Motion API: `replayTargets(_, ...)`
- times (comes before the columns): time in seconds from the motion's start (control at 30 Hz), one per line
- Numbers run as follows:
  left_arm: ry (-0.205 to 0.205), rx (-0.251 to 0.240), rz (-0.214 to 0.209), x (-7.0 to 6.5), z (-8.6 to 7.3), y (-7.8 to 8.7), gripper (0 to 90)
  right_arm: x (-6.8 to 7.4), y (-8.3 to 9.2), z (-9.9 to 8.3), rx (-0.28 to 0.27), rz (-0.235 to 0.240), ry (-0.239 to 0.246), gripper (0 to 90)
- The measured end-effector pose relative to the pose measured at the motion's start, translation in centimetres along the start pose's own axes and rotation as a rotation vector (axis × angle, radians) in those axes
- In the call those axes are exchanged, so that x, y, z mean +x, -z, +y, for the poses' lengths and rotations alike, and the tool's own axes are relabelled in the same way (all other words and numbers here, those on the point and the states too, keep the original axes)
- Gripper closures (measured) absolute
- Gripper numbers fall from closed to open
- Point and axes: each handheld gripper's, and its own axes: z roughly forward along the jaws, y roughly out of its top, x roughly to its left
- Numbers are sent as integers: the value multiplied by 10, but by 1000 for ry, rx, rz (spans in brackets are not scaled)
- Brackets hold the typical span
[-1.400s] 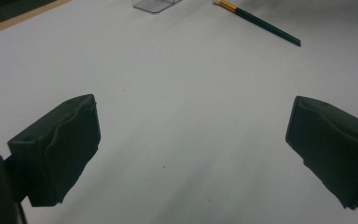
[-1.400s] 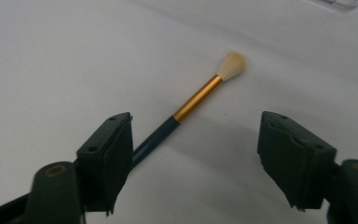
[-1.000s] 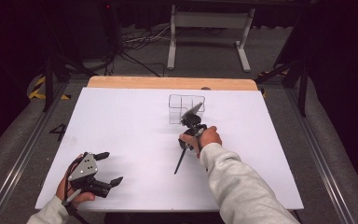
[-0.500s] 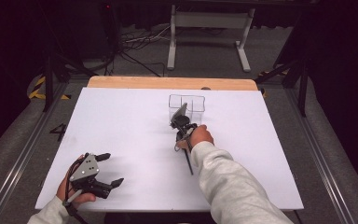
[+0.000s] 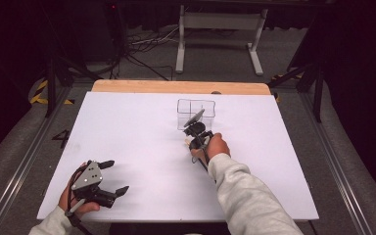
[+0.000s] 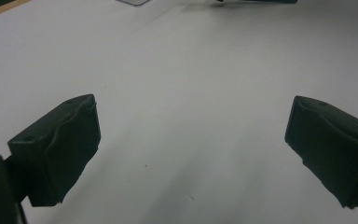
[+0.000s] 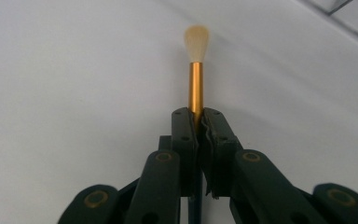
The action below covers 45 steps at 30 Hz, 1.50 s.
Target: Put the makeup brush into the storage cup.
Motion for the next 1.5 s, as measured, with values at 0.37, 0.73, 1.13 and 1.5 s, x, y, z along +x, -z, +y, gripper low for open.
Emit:
replayTargets(0.37,19,-29,41,2,0,4,34,-12,35,-24,-295,27,23,850)
replayTargets(0.73,49,-81,93,7,-1,10,27,-32,50,-63,-599,32,56,850)
replayTargets(1.13,67,-156,169,9,-2,18,21,-46,71,-82,-859,76,103,850)
replayTargets(1.5,35,-175,197,9,-4,20,24,-46,82,-82,-974,68,165,850)
